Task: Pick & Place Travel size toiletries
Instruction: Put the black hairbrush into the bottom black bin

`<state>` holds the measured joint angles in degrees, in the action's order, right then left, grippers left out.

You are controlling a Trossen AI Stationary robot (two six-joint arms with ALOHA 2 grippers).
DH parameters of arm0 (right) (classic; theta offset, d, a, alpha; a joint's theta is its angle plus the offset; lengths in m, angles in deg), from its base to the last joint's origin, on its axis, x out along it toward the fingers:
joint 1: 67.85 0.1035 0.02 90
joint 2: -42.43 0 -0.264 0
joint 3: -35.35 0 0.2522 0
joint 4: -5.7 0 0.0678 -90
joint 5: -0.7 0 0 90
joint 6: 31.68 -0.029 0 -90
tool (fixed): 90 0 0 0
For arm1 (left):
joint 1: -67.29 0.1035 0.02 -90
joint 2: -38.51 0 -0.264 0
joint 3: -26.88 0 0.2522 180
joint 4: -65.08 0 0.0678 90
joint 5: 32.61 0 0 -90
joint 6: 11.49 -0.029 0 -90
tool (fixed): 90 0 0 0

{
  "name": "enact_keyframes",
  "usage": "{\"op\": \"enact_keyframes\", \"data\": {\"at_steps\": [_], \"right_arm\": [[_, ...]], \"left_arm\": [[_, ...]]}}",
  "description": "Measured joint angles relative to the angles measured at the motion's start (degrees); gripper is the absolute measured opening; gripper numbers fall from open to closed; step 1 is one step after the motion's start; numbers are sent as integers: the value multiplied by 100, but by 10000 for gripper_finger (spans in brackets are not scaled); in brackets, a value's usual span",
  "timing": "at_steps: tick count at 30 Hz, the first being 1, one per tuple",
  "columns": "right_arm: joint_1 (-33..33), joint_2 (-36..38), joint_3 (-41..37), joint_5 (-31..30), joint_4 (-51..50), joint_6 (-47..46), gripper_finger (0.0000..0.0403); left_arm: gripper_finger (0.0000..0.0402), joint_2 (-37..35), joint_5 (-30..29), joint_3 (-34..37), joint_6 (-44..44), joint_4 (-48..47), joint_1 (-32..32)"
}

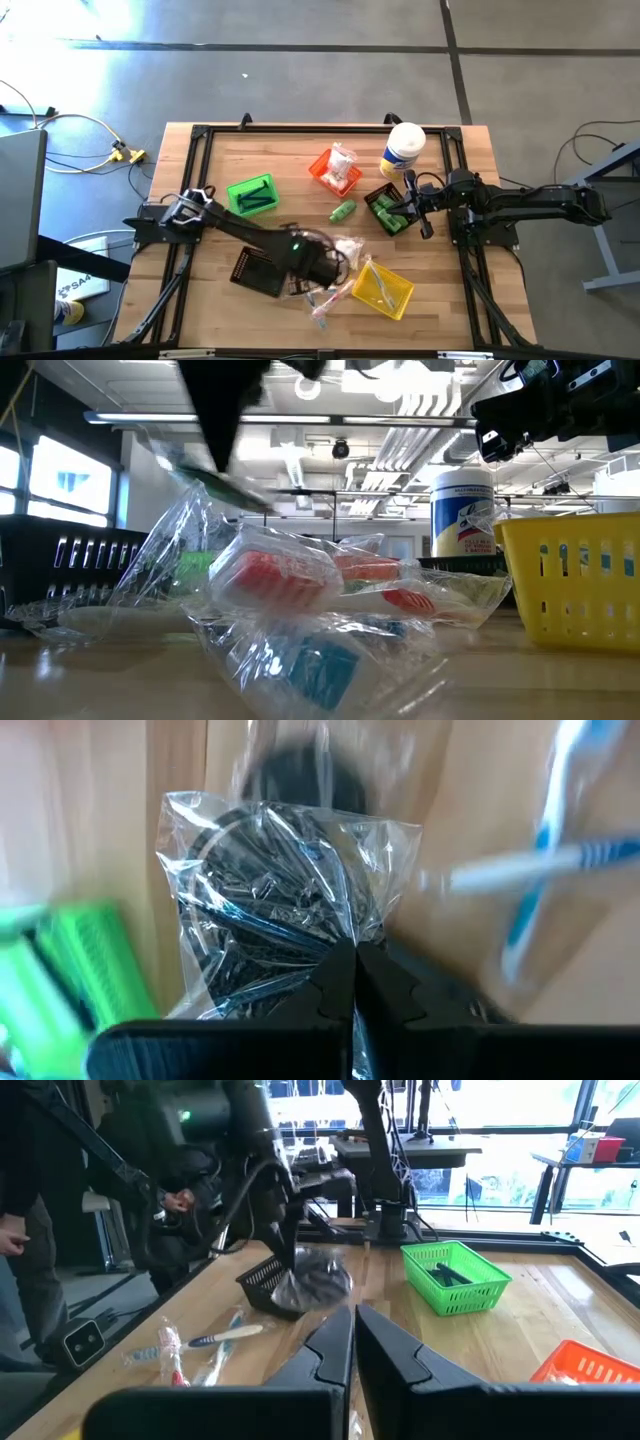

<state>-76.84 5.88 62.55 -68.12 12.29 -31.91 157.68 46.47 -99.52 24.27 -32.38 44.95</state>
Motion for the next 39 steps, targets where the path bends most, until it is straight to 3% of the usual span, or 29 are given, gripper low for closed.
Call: {"op": "enact_keyframes", "data": {"at_steps": [5,11,18,24,33,39], "right_arm": [[-2,-1,1,-1,23,2,9],[-2,1,1,-3,204,2,9],[0,-1,-1,-1,301,-17,9],[-2,-1,1,-19,305,-18,9],[0,-1,-1,-21,363,-22,9],[-2,-1,0,-23,482,-22,9]], "left_arm": [[0,-74,-262,-1,1023,-582,-521],[0,-261,-788,62,1695,-634,-987],[0,-607,-1005,833,2206,-536,-1205],[0,-1150,-978,1913,2304,469,-1263],[0,-2164,-410,3488,2840,1785,-1579],[0,-2450,-133,4022,3117,2264,-1811]]}}
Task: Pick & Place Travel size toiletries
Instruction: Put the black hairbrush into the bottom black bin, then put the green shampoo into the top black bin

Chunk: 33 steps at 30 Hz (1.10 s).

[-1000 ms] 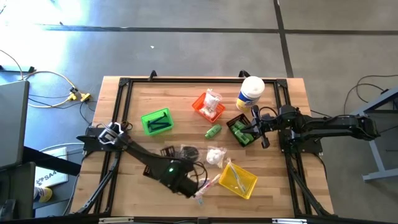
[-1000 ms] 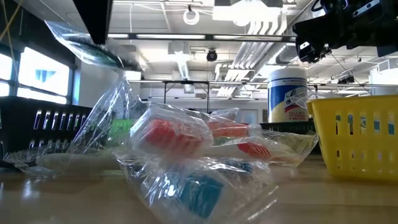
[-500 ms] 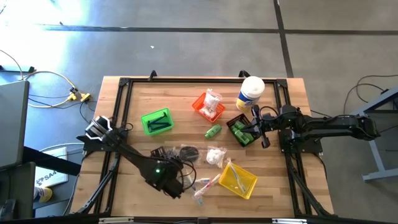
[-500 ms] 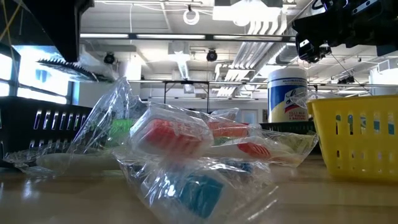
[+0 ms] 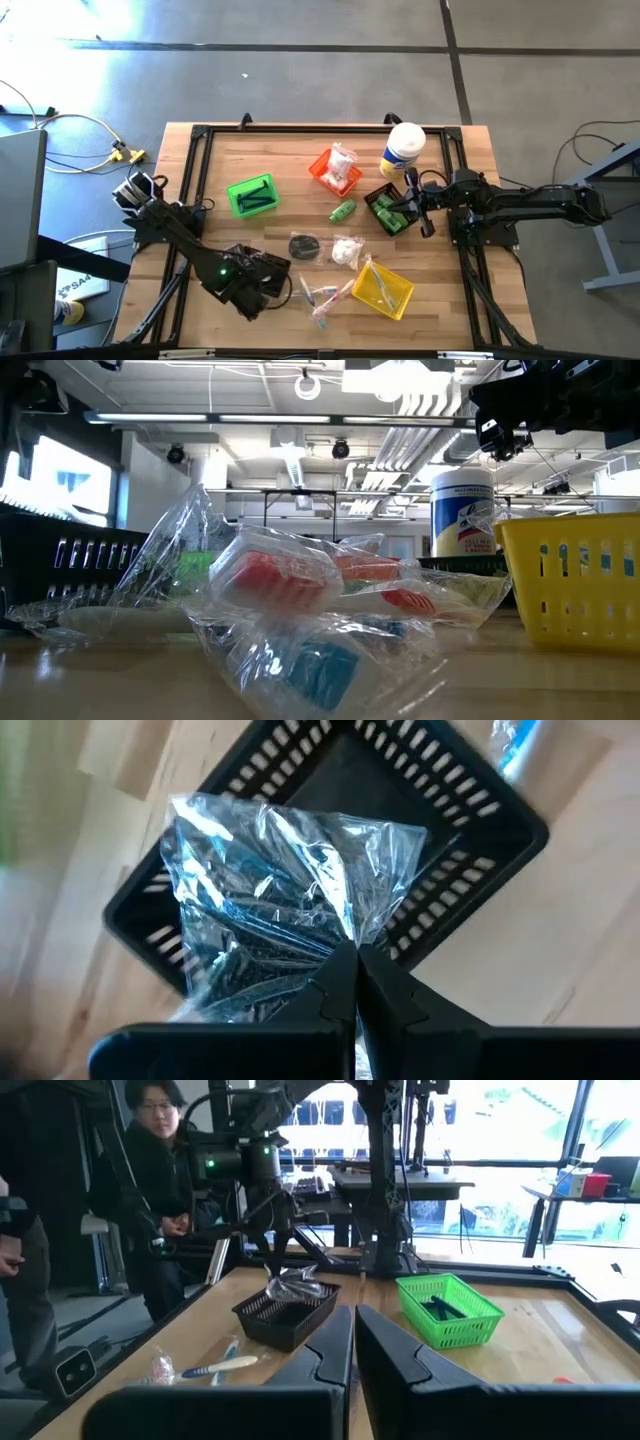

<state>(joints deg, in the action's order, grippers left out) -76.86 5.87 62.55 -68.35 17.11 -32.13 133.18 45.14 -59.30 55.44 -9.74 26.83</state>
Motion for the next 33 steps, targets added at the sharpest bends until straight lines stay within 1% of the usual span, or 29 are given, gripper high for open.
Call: {"op": "enact_keyframes", "data": {"at_steps": [3,9,16,19,28,30,33], "right_arm": [[0,0,1,-28,15,5,9],[1,0,1,-416,21,4,9],[1,0,1,-435,32,4,9],[0,2,1,-435,32,4,9],[0,0,1,-431,32,4,9],[0,0,1,-428,32,4,9],[0,1,1,-426,32,4,9]], "left_arm": [[0,-17,-12,2,-64,89,-13],[0,-15,-24,2,-371,369,-8],[5,-1,-87,2,-183,374,-3],[24,0,-46,2,-81,380,-3],[110,0,27,2,-114,387,-3],[121,2,40,2,-273,389,-3],[125,-42,26,2,-349,335,-1]]}}
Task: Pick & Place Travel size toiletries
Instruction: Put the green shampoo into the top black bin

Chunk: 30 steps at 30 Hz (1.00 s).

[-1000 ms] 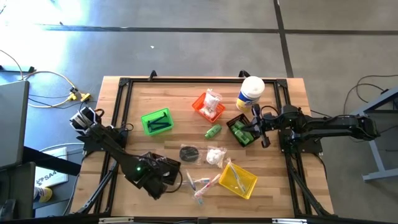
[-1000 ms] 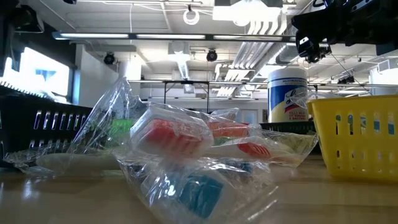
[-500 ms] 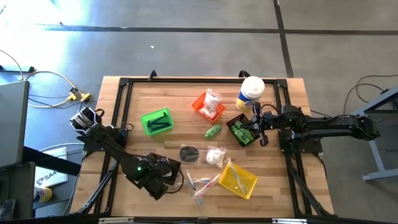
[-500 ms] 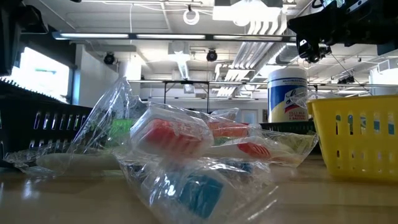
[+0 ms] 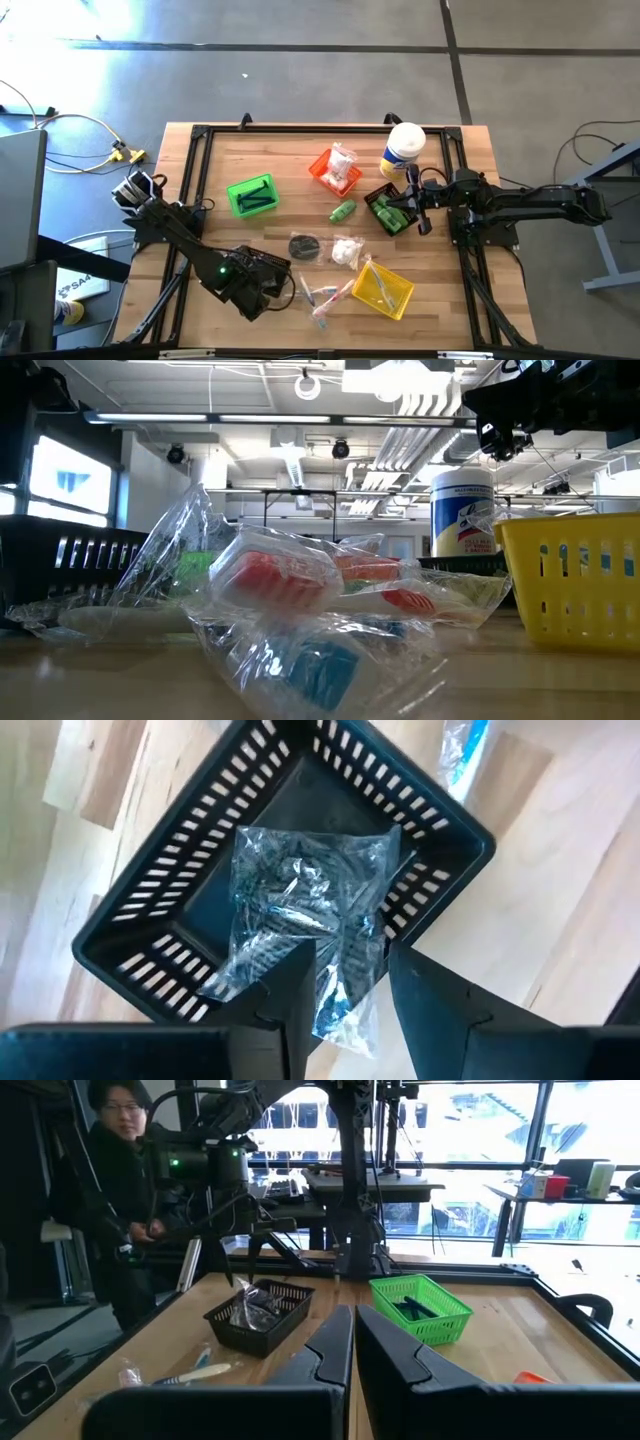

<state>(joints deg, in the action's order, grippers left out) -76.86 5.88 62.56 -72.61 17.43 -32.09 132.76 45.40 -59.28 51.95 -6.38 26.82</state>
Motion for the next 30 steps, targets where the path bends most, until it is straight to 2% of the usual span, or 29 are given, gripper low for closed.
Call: {"op": "enact_keyframes", "data": {"at_steps": [5,14,19,30], "right_arm": [[0,-1,0,-2,-1,7,9],[0,0,-1,27,-1,20,9],[1,0,0,35,5,96,9],[0,0,0,40,46,22,9]], "left_arm": [[126,-235,-80,-2,-15,14,191],[126,-504,-156,-7,-505,154,1023],[126,-504,-489,-7,-759,581,1515],[126,-504,-402,-7,-1307,1223,2241]]}}
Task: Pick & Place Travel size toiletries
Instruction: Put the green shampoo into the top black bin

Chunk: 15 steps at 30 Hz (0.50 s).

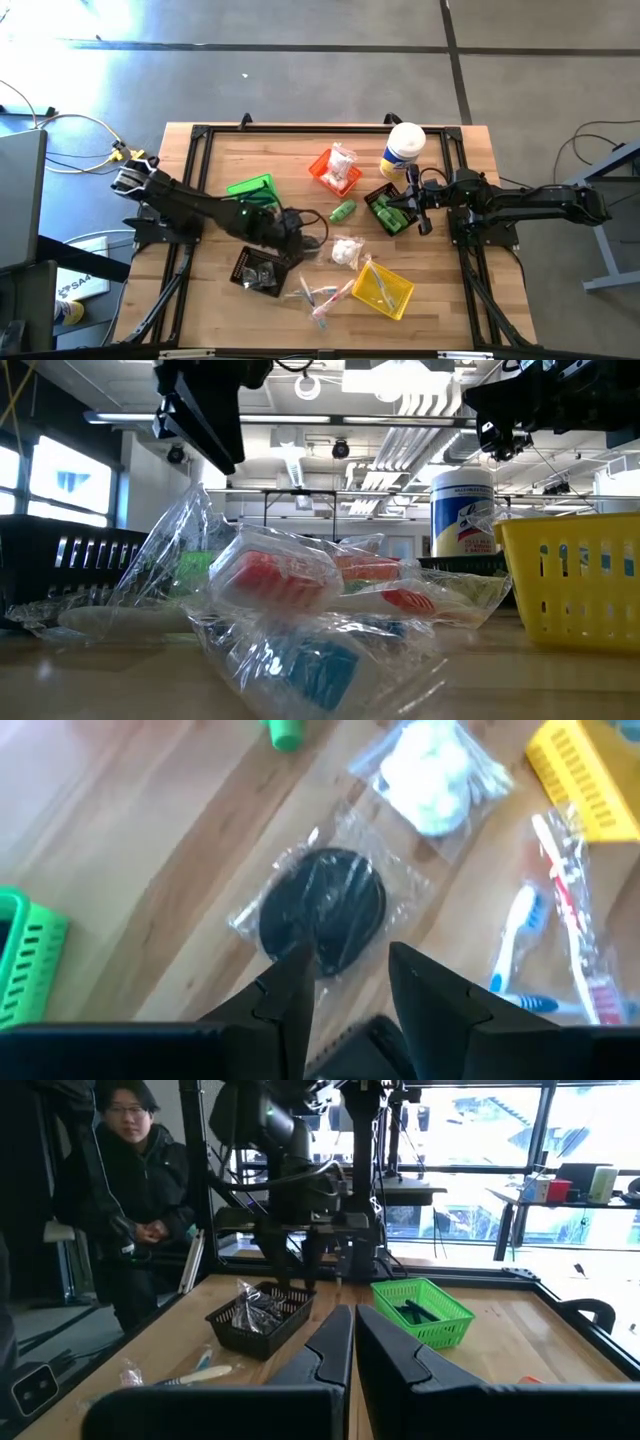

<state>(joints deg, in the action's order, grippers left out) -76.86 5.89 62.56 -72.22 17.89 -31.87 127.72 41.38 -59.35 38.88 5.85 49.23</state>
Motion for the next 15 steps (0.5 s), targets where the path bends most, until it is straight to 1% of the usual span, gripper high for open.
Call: {"op": "enact_keyframes", "data": {"at_steps": [3,4,7,12,15], "right_arm": [[0,-1,0,-7,0,-1,9],[0,1,0,-7,0,-2,9],[2,-1,0,-9,0,-2,9],[0,1,0,-17,0,-2,9],[1,0,0,-17,0,-4,9]], "left_arm": [[126,0,0,0,-83,84,119],[126,0,-3,0,-266,96,154],[126,0,-121,2,-1028,304,324],[126,0,-137,0,-2763,1422,711],[126,-4,-94,-4,-3241,1516,804]]}}
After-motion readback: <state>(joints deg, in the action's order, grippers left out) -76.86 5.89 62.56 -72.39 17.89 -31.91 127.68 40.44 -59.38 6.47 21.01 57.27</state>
